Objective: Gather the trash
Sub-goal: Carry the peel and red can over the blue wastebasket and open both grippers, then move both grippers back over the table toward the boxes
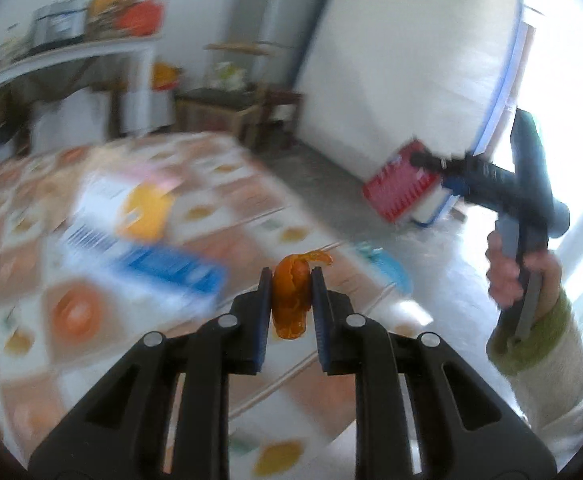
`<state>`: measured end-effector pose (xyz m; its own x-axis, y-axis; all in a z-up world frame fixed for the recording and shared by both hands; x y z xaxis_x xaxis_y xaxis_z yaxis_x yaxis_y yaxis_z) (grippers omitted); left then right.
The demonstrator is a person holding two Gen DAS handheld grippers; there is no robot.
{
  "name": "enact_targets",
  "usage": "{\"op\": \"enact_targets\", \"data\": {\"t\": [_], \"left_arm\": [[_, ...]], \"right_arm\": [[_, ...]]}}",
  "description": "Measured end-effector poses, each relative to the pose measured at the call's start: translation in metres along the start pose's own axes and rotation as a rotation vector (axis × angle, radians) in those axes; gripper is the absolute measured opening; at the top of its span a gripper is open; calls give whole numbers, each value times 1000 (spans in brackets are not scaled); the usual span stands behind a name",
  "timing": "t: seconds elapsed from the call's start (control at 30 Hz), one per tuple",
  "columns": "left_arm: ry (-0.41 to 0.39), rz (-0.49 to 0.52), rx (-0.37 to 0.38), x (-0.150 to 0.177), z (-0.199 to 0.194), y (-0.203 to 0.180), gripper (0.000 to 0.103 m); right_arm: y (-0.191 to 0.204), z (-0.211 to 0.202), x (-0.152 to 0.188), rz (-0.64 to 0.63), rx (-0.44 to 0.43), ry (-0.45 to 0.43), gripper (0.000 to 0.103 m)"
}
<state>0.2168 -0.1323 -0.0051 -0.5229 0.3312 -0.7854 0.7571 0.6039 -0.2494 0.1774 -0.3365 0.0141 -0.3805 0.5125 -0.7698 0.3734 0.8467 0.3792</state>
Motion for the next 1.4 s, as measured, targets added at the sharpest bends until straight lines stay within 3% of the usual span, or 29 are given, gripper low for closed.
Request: {"op": "enact_targets", "data": {"t": [0.17, 0.3, 0.4, 0.53, 0.67, 0.7, 0.73, 0.8, 1.0, 1.2, 1.4], "left_arm": [[95, 52, 192, -42, 70, -78, 18], [272, 41, 308, -48, 146, -133, 18], [435, 37, 322, -33, 213, -168, 18], [588, 44, 296, -10, 284, -197, 18], [627, 74, 259, -6, 338, -219, 19], [627, 78, 260, -8, 346, -225, 30], [626, 82, 267, -10, 358, -231, 51], [585, 73, 228, -19, 378, -232, 70], [537, -43, 239, -32, 379, -221, 70], [437, -1, 247, -57, 326, -206, 73], [340, 21, 277, -73, 242, -194, 79]], "right_arm": [[-107, -50, 5, 124, 186, -42, 64], [-187, -65, 31, 247, 298, -10, 64], [-223, -58, 52, 309, 336, 31, 64], [-272, -29, 79, 397, 365, 111, 64], [-312, 2, 82, 431, 391, 146, 64], [-317, 8, 81, 435, 390, 147, 64], [-331, 22, 79, 439, 386, 158, 64], [-350, 40, 77, 452, 385, 169, 71], [-395, 77, 90, 481, 431, 214, 74], [-384, 47, 89, 473, 415, 138, 74], [-354, 0, 88, 456, 385, 82, 74]]}}
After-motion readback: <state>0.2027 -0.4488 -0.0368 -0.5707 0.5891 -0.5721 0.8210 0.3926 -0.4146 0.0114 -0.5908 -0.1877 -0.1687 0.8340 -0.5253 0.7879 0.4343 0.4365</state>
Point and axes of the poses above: each gripper's, at about its wrist camera, not at the fingertips, and z roughly the way its jaws point, y to its left, x to its underside, the point moved 10 cm from there along z, roughly the way its jaws point, and after that the axes turned 1 degree about -y, right-handed, at the moved point
